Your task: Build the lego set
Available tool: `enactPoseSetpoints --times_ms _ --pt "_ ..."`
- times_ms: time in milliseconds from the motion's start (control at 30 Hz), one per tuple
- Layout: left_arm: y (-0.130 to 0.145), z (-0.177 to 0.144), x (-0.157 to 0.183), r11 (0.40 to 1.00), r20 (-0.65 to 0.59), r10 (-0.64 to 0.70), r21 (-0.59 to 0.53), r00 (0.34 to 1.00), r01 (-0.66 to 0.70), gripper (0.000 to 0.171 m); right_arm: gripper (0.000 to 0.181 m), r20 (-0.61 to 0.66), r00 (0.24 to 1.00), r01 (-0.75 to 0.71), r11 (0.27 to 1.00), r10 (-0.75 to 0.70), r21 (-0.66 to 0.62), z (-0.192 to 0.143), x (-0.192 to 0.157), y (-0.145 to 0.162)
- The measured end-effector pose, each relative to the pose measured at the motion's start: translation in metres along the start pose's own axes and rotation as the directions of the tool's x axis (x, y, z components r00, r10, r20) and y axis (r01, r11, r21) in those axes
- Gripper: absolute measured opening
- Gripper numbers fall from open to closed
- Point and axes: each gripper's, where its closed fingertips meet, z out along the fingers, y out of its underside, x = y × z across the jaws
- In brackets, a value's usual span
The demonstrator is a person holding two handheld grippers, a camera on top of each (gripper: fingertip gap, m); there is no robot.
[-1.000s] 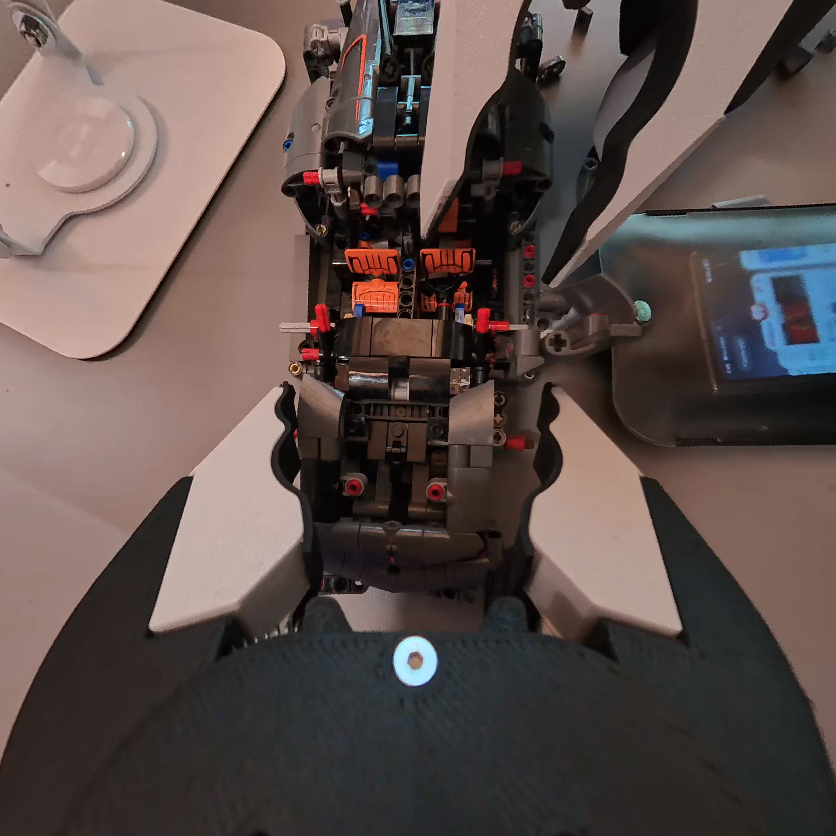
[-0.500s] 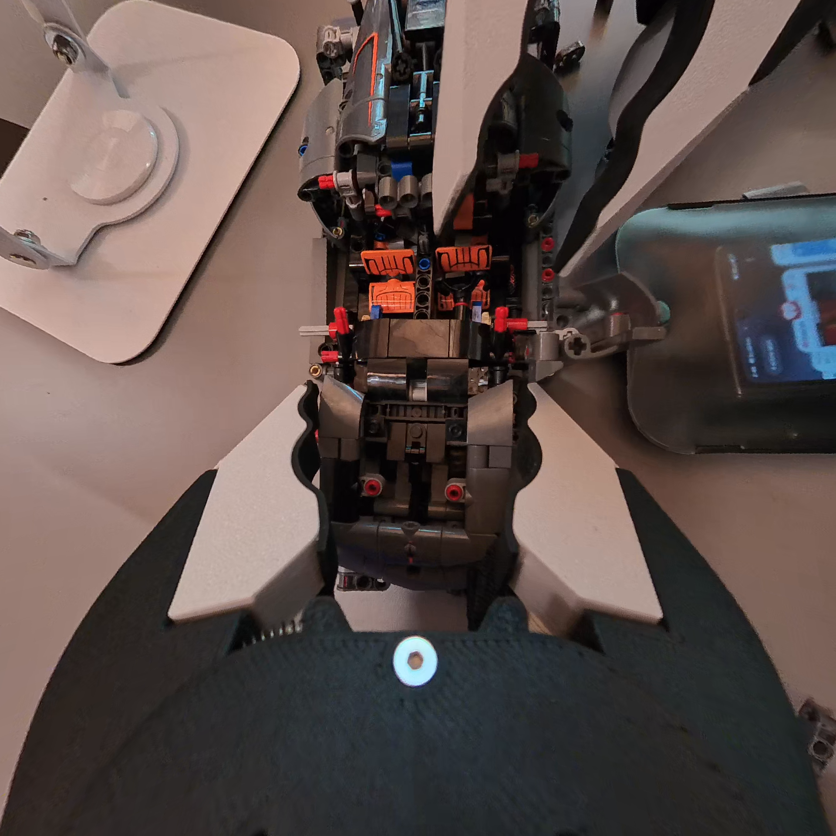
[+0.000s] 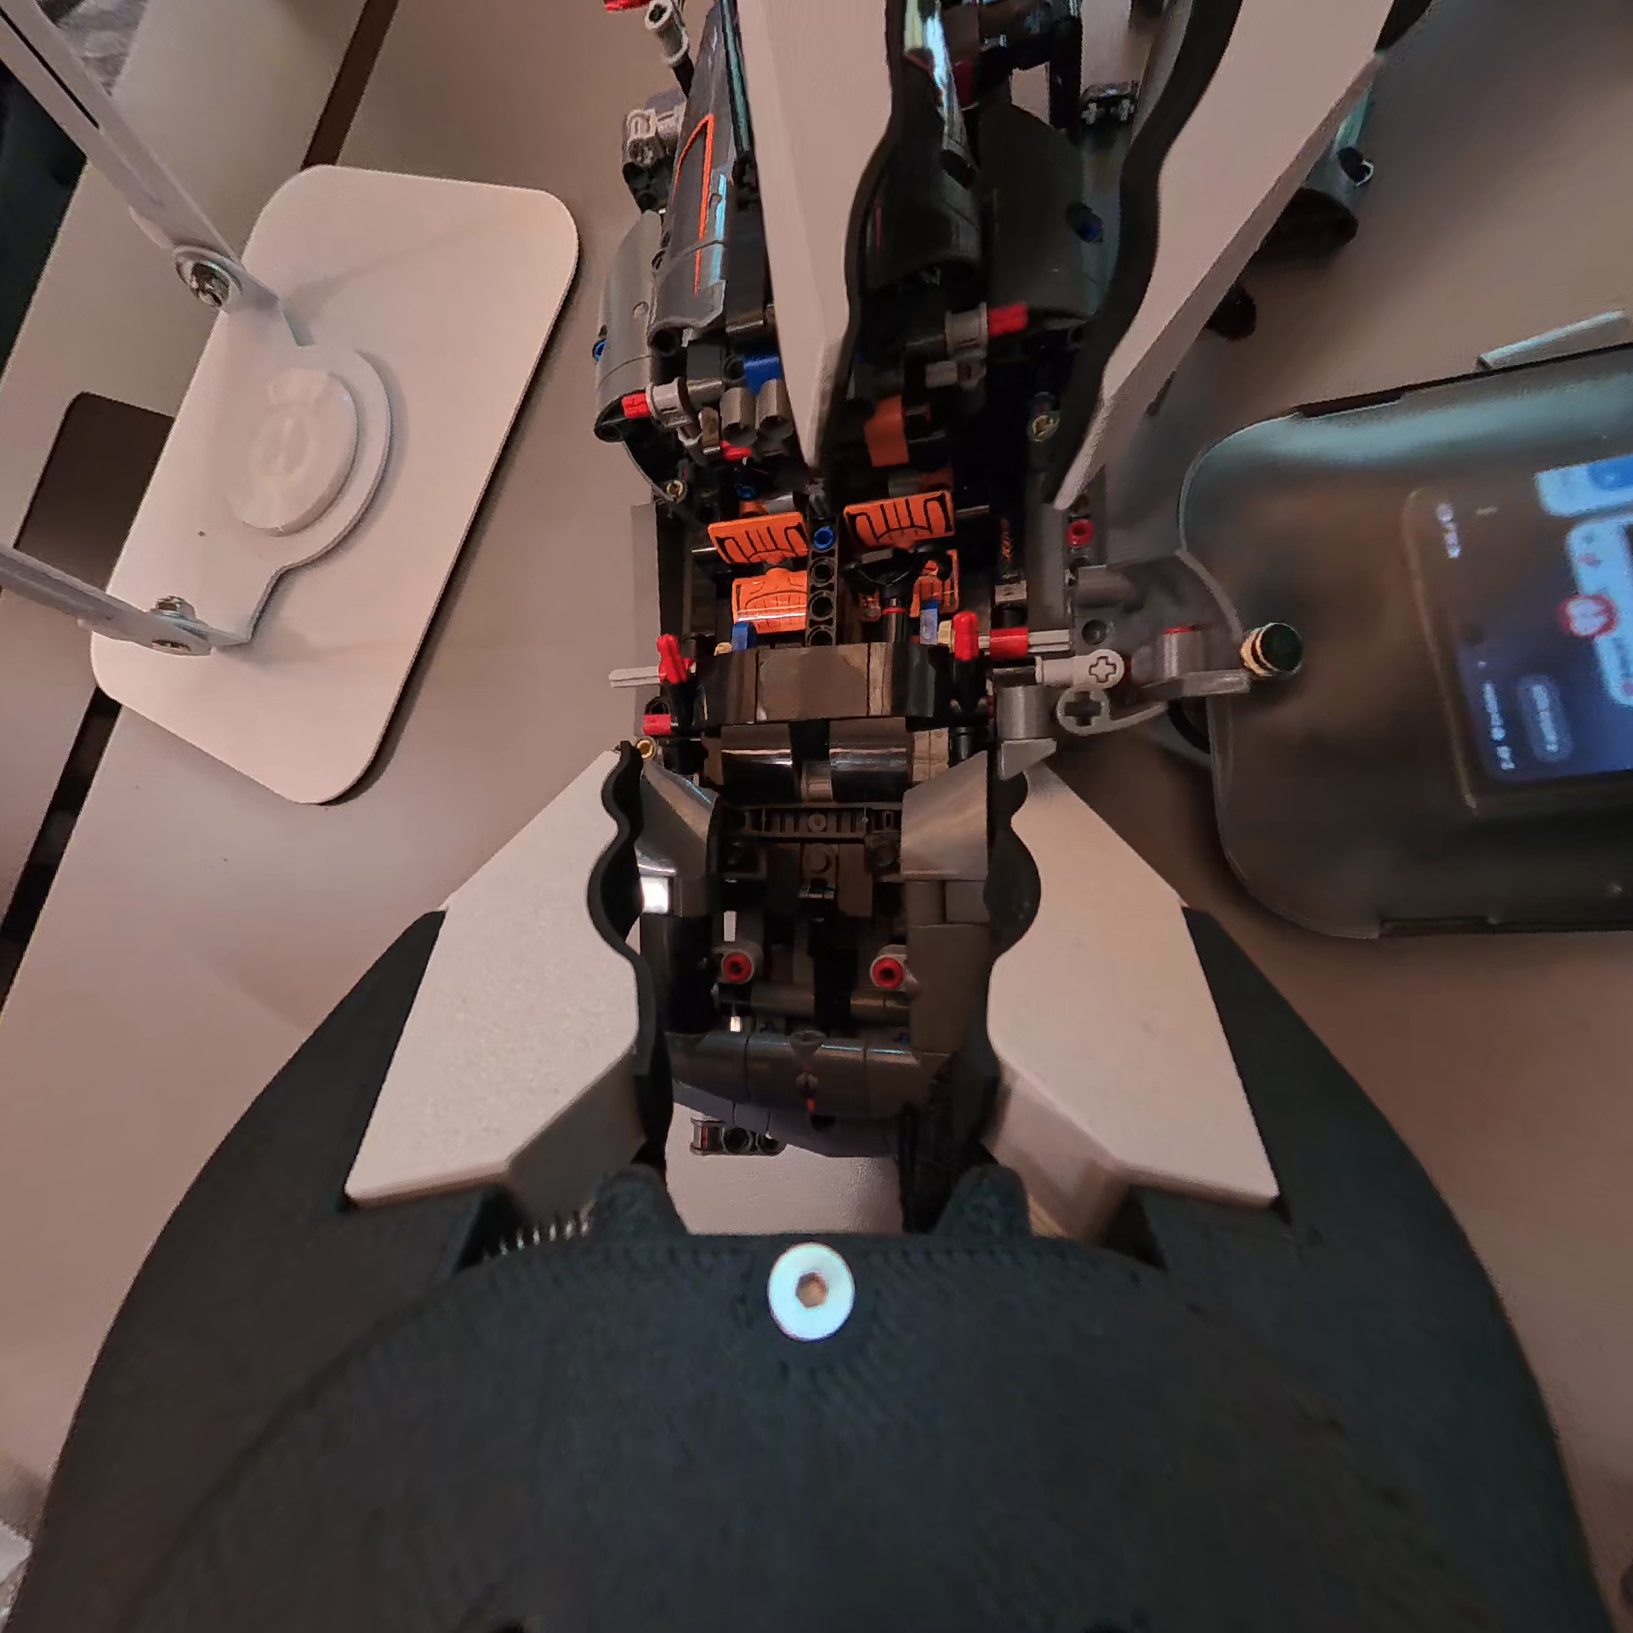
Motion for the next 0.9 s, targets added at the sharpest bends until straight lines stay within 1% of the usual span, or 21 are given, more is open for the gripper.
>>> enactPoseSetpoints --times_ms 100,300,567,700,800,900 --pt "0.000 0.001 -0.001 1.000 0.002 -0.013 -0.006 1.000 0.013 0.076 0.042 0.010 1.000 -0.005 1.000 0.005 0.026 -0.003 -0.001 -0.007" --pt "0.001 0.002 -0.004 0.999 0.012 -0.036 -0.006 0.999 0.037 0.076 0.041 0.013 1.000 -0.016 1.000 0.016 0.004 -0.001 0.000 -0.001" --pt "0.003 0.006 -0.017 0.992 0.076 -0.119 -0.023 0.990 0.121 0.076 0.039 0.000 0.999 -0.043 0.999 0.043 -0.001 -0.003 0.006 0.002" --pt "0.001 0.006 -0.018 0.991 0.070 -0.131 -0.004 0.989 0.131 0.077 0.039 -0.007 0.999 -0.046 0.999 0.046 -0.002 -0.004 0.009 0.004" --pt "-0.002 0.004 -0.018 0.989 0.049 -0.145 0.031 0.988 0.143 0.085 0.039 -0.013 0.999 -0.045 0.999 0.045 -0.002 -0.006 0.011 0.004" --pt "-0.002 0.003 -0.021 0.986 0.035 -0.161 0.043 0.986 0.160 0.093 0.040 -0.008 0.999 -0.054 0.999 0.054 0.002 -0.005 0.012 0.004"
